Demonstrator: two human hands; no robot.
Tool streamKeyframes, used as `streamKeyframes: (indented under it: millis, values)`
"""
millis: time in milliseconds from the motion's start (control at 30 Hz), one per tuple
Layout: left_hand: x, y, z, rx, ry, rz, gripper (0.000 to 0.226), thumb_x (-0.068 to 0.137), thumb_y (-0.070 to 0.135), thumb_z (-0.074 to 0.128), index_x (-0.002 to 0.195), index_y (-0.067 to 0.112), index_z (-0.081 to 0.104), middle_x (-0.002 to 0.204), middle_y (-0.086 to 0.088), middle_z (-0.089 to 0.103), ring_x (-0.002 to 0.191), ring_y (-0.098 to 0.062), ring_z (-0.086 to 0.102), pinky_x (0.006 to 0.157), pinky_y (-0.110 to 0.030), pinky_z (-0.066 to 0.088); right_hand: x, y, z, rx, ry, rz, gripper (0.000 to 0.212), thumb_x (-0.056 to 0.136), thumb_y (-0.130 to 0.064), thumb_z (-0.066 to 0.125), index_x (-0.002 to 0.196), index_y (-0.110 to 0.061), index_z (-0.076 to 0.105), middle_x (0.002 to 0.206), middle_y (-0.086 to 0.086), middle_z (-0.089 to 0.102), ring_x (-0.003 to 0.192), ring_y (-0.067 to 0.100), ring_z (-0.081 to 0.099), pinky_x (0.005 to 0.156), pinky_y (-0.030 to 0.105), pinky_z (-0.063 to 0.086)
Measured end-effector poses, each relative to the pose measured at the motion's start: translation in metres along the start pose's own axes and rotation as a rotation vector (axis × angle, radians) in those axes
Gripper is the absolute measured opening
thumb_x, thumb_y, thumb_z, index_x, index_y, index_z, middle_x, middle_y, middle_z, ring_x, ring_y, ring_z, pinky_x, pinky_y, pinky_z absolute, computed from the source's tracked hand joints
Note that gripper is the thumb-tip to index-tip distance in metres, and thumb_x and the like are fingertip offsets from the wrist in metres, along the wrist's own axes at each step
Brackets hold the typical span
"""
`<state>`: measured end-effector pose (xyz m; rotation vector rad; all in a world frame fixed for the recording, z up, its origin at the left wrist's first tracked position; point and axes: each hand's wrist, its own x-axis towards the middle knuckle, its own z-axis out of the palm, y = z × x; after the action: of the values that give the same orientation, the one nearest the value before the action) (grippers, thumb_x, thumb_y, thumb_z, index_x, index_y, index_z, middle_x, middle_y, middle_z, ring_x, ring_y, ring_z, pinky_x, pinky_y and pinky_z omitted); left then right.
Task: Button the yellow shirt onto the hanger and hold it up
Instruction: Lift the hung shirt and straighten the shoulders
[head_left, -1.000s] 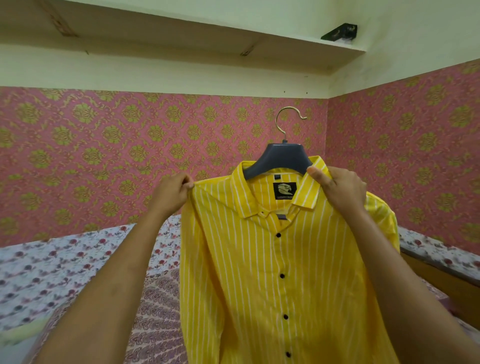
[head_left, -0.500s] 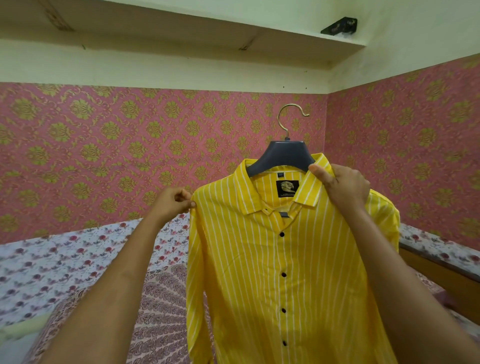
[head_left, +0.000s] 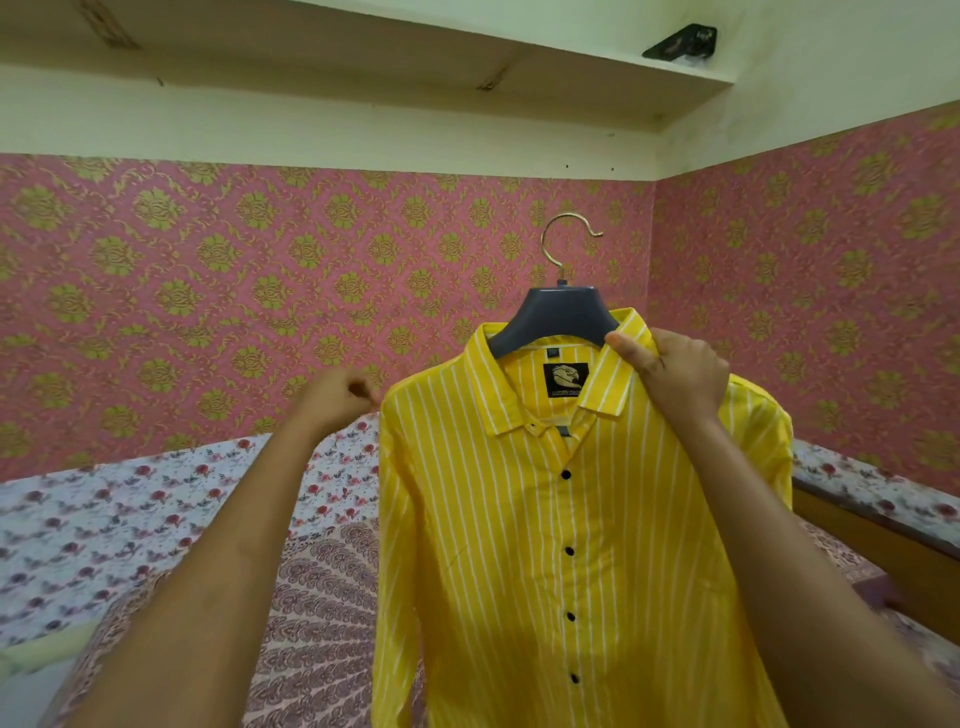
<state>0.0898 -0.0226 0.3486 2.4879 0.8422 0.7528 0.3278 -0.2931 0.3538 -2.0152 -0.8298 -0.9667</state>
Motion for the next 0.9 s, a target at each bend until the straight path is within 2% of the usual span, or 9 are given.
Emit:
streamKeyframes:
  millis: [100, 200, 300, 467, 567, 667, 767, 833, 900]
  values:
    - [-0.005, 0.035, -0.001, -0.439, 0.006, 0.159, 0.011, 0.087, 0.021, 0.061, 0.097, 0.026, 0.062, 0.102, 0.014, 0.06, 0.098, -0.006, 0.055, 0.085, -0.025, 0.042, 0.002, -0.007, 0.004, -0.013, 0.004, -0.025, 0.086, 0.063, -0.081, 0.019, 0.071, -0.008, 0.063, 0.07, 0.014, 0.065, 0.072, 0.034, 0.061, 0.058, 0.031, 0.028]
    - [-0.004, 0.066, 0.009, -0.372, -0.209, 0.318, 0.042, 0.082, 0.031, 0.068, 0.122, 0.029, 0.054, 0.116, 0.017, 0.055, 0.103, 0.007, 0.05, 0.082, -0.01, 0.036, 0.005, -0.014, 0.006, 0.006, -0.006, -0.036, 0.081, 0.068, -0.079, 0.026, 0.071, -0.007, 0.063, 0.067, 0.011, 0.062, 0.067, 0.031, 0.057, 0.058, 0.031, 0.028]
    - [0.003, 0.079, 0.018, -0.358, -0.166, 0.369, 0.037, 0.08, 0.023, 0.071, 0.114, 0.024, 0.058, 0.103, 0.011, 0.062, 0.081, 0.016, 0.057, 0.072, -0.009, 0.046, 0.008, -0.014, 0.005, 0.03, -0.017, -0.015, 0.079, 0.07, -0.079, 0.024, 0.069, -0.008, 0.061, 0.066, 0.008, 0.058, 0.069, 0.031, 0.057, 0.06, 0.032, 0.029]
    - [0.019, 0.088, 0.032, -0.155, 0.103, 0.339, 0.045, 0.06, 0.065, 0.07, 0.082, 0.026, 0.062, 0.076, 0.006, 0.064, 0.072, -0.013, 0.059, 0.06, -0.033, 0.041, 0.008, -0.015, 0.006, 0.096, -0.068, 0.041, 0.067, 0.07, -0.074, 0.028, 0.063, -0.013, 0.053, 0.07, 0.009, 0.06, 0.079, 0.036, 0.059, 0.063, 0.034, 0.031]
    - [0.022, 0.092, 0.037, -0.031, 0.243, 0.297, 0.073, 0.048, 0.085, 0.046, 0.077, 0.02, 0.064, 0.07, -0.002, 0.064, 0.069, -0.024, 0.06, 0.055, -0.035, 0.036, 0.007, -0.013, 0.012, 0.113, -0.106, 0.08, 0.068, 0.076, -0.076, 0.032, 0.064, -0.012, 0.051, 0.078, 0.014, 0.064, 0.083, 0.036, 0.059, 0.066, 0.036, 0.032]
    - [0.023, 0.092, 0.037, -0.001, 0.286, 0.277, 0.076, 0.045, 0.087, 0.042, 0.07, 0.018, 0.06, 0.063, -0.003, 0.058, 0.066, -0.027, 0.059, 0.052, -0.031, 0.028, 0.004, -0.009, 0.017, 0.157, -0.192, 0.106, 0.07, 0.078, -0.077, 0.034, 0.064, -0.01, 0.049, 0.077, 0.012, 0.062, 0.084, 0.036, 0.058, 0.066, 0.038, 0.034]
    - [0.027, 0.086, 0.039, -0.006, 0.281, 0.283, 0.073, 0.046, 0.089, 0.041, 0.064, 0.02, 0.055, 0.06, -0.001, 0.055, 0.064, -0.026, 0.056, 0.052, -0.03, 0.026, 0.002, -0.006, 0.019, 0.171, -0.335, 0.059, 0.073, 0.069, -0.079, 0.044, 0.095, -0.011, 0.058, 0.099, 0.012, 0.066, 0.1, 0.034, 0.058, 0.072, 0.038, 0.038]
    - [0.029, 0.082, 0.038, -0.032, 0.264, 0.268, 0.071, 0.046, 0.09, 0.041, 0.058, 0.02, 0.049, 0.056, 0.001, 0.049, 0.063, -0.029, 0.055, 0.052, -0.03, 0.026, 0.0, -0.006, 0.017, 0.24, -0.46, -0.013, 0.089, 0.061, -0.068, 0.067, 0.132, -0.022, 0.038, 0.134, 0.007, 0.052, 0.124, 0.03, 0.048, 0.095, 0.046, 0.041]
    - [0.028, 0.083, 0.035, -0.031, 0.262, 0.245, 0.072, 0.045, 0.091, 0.04, 0.055, 0.019, 0.045, 0.053, 0.001, 0.046, 0.06, -0.028, 0.053, 0.05, -0.031, 0.025, -0.005, -0.006, 0.016, 0.273, -0.444, -0.155, 0.122, 0.044, -0.07, 0.072, 0.144, -0.028, 0.016, 0.149, 0.003, 0.032, 0.137, 0.026, 0.032, 0.108, 0.051, 0.031]
